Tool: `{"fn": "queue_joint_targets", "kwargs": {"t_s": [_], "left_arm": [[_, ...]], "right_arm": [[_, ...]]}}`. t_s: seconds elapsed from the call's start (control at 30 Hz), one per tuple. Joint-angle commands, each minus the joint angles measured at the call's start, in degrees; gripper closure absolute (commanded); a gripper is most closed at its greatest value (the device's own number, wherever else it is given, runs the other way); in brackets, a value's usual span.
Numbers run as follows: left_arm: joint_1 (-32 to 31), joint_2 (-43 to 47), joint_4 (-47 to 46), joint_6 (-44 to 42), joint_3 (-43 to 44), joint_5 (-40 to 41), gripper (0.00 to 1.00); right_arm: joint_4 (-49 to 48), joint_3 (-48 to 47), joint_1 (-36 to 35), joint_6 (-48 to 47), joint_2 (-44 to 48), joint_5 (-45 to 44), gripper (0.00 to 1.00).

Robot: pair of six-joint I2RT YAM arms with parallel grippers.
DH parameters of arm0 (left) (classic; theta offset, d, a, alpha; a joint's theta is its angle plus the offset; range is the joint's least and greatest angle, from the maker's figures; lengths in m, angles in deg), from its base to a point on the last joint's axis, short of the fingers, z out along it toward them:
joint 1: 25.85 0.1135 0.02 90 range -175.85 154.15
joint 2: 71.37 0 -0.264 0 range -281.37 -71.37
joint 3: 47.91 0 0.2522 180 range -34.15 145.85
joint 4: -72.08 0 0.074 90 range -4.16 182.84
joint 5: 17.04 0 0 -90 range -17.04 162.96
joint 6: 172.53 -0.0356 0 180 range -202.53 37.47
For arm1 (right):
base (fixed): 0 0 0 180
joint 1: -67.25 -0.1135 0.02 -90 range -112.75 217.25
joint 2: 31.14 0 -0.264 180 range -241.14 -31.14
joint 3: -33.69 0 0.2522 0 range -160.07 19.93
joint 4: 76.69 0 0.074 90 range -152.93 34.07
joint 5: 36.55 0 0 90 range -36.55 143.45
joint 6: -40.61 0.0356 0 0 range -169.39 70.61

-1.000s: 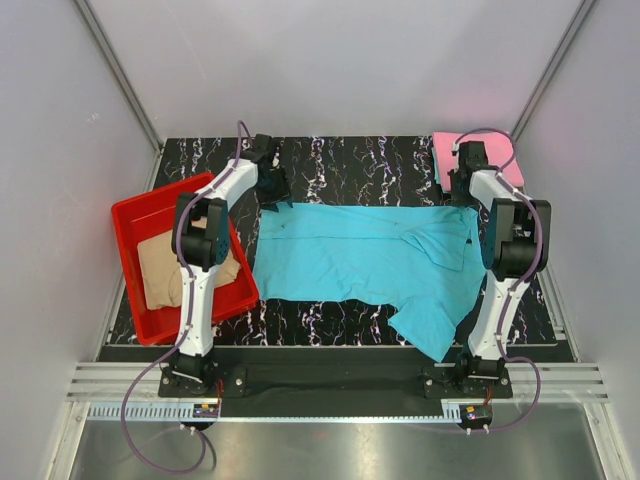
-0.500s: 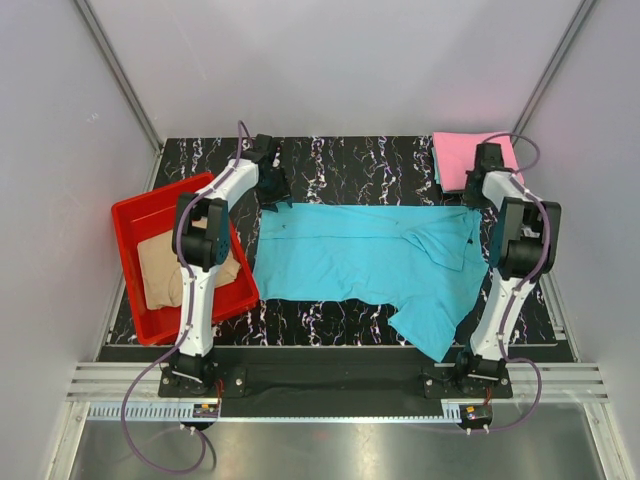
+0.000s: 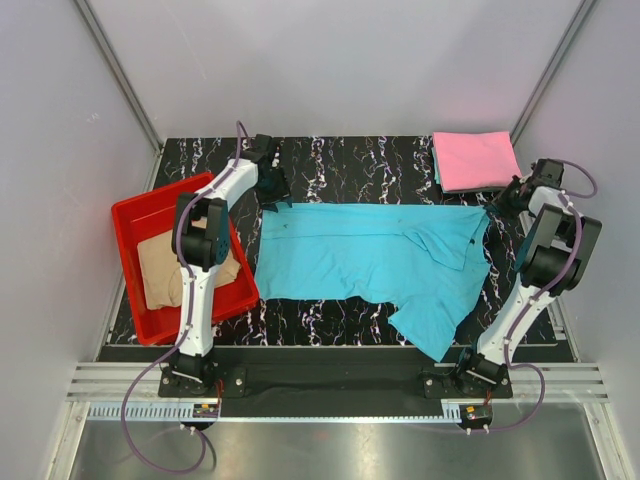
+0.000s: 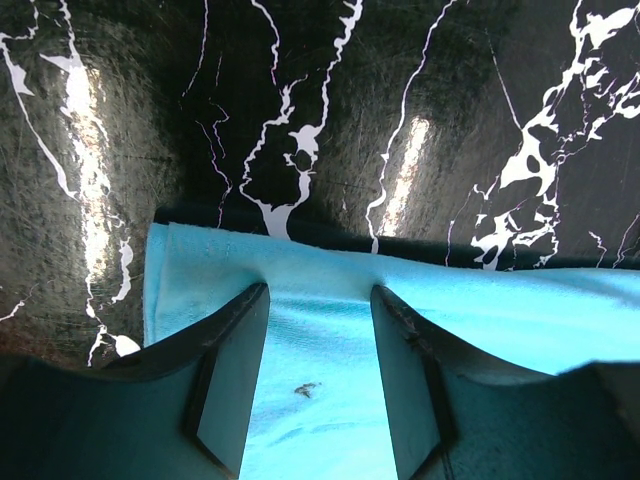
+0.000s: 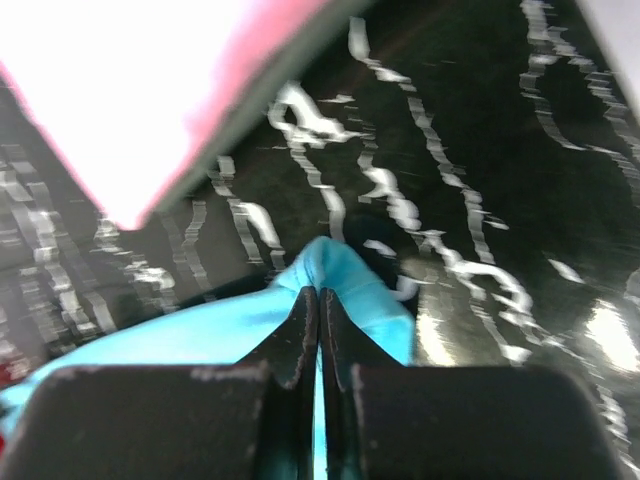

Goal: Fold and stack the t-shirts
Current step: Fold the tshirt

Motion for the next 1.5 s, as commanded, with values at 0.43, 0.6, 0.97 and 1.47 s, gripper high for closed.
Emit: {"fn": "queue_joint_targets", "kwargs": {"t_s": [0.43, 0.6, 0.97, 1.47], "left_arm": [[1.69, -3.6, 3.01, -1.91, 4.57, 2.18, 0.46], [1.7, -4.74, 4.16, -1.74, 6.86, 1.48, 0.46], [1.7, -3.34, 2.58, -1.12, 2.75, 2.18, 0.44], [1.17, -0.17, 1.43, 0.29, 2.46, -1.85, 0.36]], "right_arm": [[-2.72, -1.62, 2.23, 7.95, 0.9, 9.66, 0.7], [-2.98, -1.09, 1.79, 9.71, 0.03, 11.25, 0.66], [-2.91, -0.56, 1.7, 13.14, -5.95, 9.42, 0.78], [5.9, -3.46, 1.79, 10.15, -2.62, -5.29, 0.8]]}}
